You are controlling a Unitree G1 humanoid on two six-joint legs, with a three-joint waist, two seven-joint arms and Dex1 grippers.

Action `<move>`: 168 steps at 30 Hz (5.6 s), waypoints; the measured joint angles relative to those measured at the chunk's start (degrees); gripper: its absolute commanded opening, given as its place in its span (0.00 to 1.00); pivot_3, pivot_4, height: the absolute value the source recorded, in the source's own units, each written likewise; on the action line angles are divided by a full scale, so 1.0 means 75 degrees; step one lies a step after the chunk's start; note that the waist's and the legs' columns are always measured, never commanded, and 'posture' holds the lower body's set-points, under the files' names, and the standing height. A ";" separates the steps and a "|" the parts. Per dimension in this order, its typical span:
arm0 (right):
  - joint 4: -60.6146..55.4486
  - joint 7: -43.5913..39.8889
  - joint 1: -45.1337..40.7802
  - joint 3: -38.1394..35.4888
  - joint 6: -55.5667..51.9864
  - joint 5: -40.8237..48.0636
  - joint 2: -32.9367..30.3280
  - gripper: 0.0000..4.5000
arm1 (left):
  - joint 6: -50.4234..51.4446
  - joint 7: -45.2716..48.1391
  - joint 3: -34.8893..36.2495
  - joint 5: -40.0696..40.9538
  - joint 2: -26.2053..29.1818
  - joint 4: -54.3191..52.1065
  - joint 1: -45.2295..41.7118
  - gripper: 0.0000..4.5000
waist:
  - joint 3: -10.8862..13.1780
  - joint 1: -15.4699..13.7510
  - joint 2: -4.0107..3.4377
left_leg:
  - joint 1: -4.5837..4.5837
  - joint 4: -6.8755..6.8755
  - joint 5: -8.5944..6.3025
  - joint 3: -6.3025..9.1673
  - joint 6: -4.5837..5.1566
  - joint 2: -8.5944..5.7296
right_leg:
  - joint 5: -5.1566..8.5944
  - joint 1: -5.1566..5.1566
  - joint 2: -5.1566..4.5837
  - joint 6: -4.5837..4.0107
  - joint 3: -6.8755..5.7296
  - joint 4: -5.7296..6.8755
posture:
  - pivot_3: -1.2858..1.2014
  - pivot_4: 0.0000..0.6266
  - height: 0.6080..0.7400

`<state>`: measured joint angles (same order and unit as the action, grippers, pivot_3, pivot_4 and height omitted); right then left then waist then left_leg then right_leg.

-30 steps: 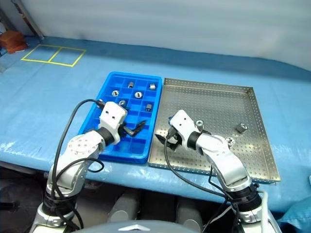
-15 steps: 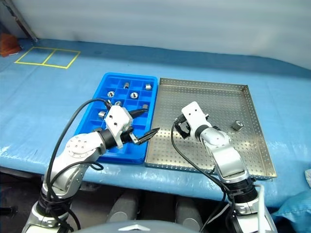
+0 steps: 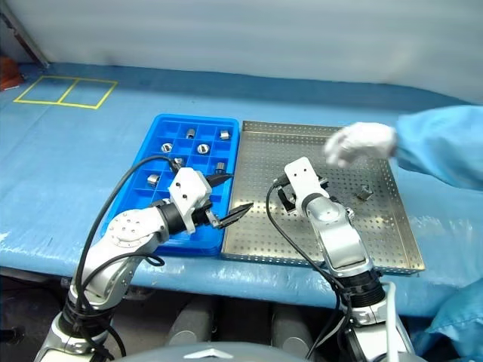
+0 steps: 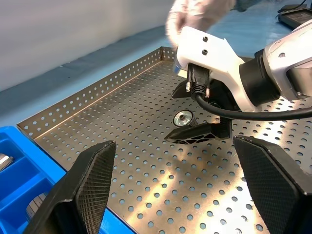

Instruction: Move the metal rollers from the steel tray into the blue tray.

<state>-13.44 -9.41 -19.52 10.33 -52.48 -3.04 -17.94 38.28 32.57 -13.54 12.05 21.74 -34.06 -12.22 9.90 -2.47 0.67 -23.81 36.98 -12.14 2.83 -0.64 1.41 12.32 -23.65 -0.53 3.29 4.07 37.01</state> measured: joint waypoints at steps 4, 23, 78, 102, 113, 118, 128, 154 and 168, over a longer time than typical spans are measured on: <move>0.0097 0.0007 -0.0051 0.0006 -0.0143 -0.0082 0.0035 1.00 | -0.0011 -0.0005 -0.0011 0.0000 0.0000 0.0000 0.0017 0.93 | 0.0000 0.0001 0.0000 | 0.0001 0.0001 0.0000 0.0001 0.0000 0.0000 | 0.0000 0.0001 0.0001 0.0000 0.0000 0.0001 | 0.60 0.24 1.00; 0.0244 -0.0220 -0.0032 0.0017 -0.0260 -0.0078 0.0148 1.00 | -0.0154 -0.0216 -0.0033 -0.0107 0.0167 0.0058 0.0091 0.93 | 0.0000 0.0002 -0.0001 | 0.0000 0.0000 0.0000 0.0001 0.0000 0.0000 | 0.0000 -0.0001 0.0001 0.0000 0.0000 0.0000 | 0.60 0.24 1.00; 0.0104 -0.2148 0.0376 0.0638 0.1520 0.1563 0.0685 0.60 | 0.0163 -0.0505 0.0250 -0.0289 0.0668 0.0631 0.0780 0.94 | 0.0002 0.0032 -0.0002 | 0.0001 -0.0006 -0.0001 0.0002 -0.0001 0.0008 | 0.0004 -0.0004 0.0003 -0.0003 -0.0004 -0.0002 | 0.61 0.24 1.00; 0.2058 -0.3022 -0.0154 0.0916 0.2611 0.1317 0.0963 0.29 | 0.0503 -0.0667 0.0536 -0.0250 0.0857 0.0054 0.1088 0.94 | 0.0002 -0.0015 -0.0002 | 0.0027 -0.0073 -0.0001 0.0003 -0.0001 0.0026 | 0.0012 -0.0017 0.0021 -0.0025 -0.0008 0.0004 | 0.65 0.24 1.00; 0.0652 -0.2535 0.0123 0.0450 0.2326 0.1197 0.0400 0.29 | 0.0505 -0.0502 0.0156 -0.0247 0.0706 0.0210 0.0679 0.94 | 0.0002 -0.0043 -0.0001 | 0.0020 -0.0081 0.0003 0.0000 -0.0007 0.0013 | 0.0021 -0.0016 0.0008 -0.0034 -0.0007 -0.0009 | 0.59 0.24 1.00; -0.0469 -0.2259 0.0167 0.0207 0.1573 0.1273 0.0363 0.29 | 0.0477 -0.0309 0.0247 -0.0163 0.0788 0.0334 0.0643 0.94 | 0.0002 0.0090 -0.0001 | 0.0029 -0.0101 0.0003 -0.0001 -0.0007 0.0020 | 0.0022 -0.0022 0.0011 -0.0036 -0.0008 -0.0005 | 0.61 0.24 1.00; 0.0865 -0.2641 -0.1144 0.0782 0.1885 0.1327 0.0750 0.29 | 0.0469 -0.1001 0.1349 -0.0041 0.0651 -0.0581 0.1902 0.94 | 0.0002 -0.0235 -0.0001 | 0.0033 -0.0121 0.0004 0.0023 -0.0006 0.0024 | 0.0023 -0.0021 0.0018 -0.0039 -0.0031 0.0001 | 0.67 0.24 1.00; 0.3869 -0.3097 -0.2319 0.0836 0.3421 0.1156 0.1757 0.37 | 0.0675 -0.1529 0.1222 -0.0022 0.0647 -0.1173 0.2556 0.94 | 0.0001 -0.1205 -0.0003 | 0.0032 -0.0138 0.0016 0.0026 -0.0038 0.0026 | 0.0039 -0.0029 0.0026 -0.0065 -0.0036 0.0000 | 0.71 0.24 1.00; 0.1857 -0.2672 -0.1445 0.0629 0.2974 0.0836 0.0967 0.72 | 0.0568 -0.1489 0.0811 0.0045 0.0227 -0.0890 0.1755 0.94 | 0.0000 -0.1506 -0.0005 | 0.0006 -0.0131 0.0018 0.0029 -0.0079 0.0022 | 0.0038 -0.0038 0.0022 -0.0061 -0.0037 -0.0015 | 0.66 0.24 1.00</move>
<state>0.49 -29.45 -30.36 15.05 -30.18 3.24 -10.69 42.54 21.41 -7.46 12.38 23.44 -40.74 0.94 9.90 -13.76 0.63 -23.77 36.00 -12.01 3.05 -1.24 1.57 12.61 -23.94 -0.36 2.84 3.79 36.90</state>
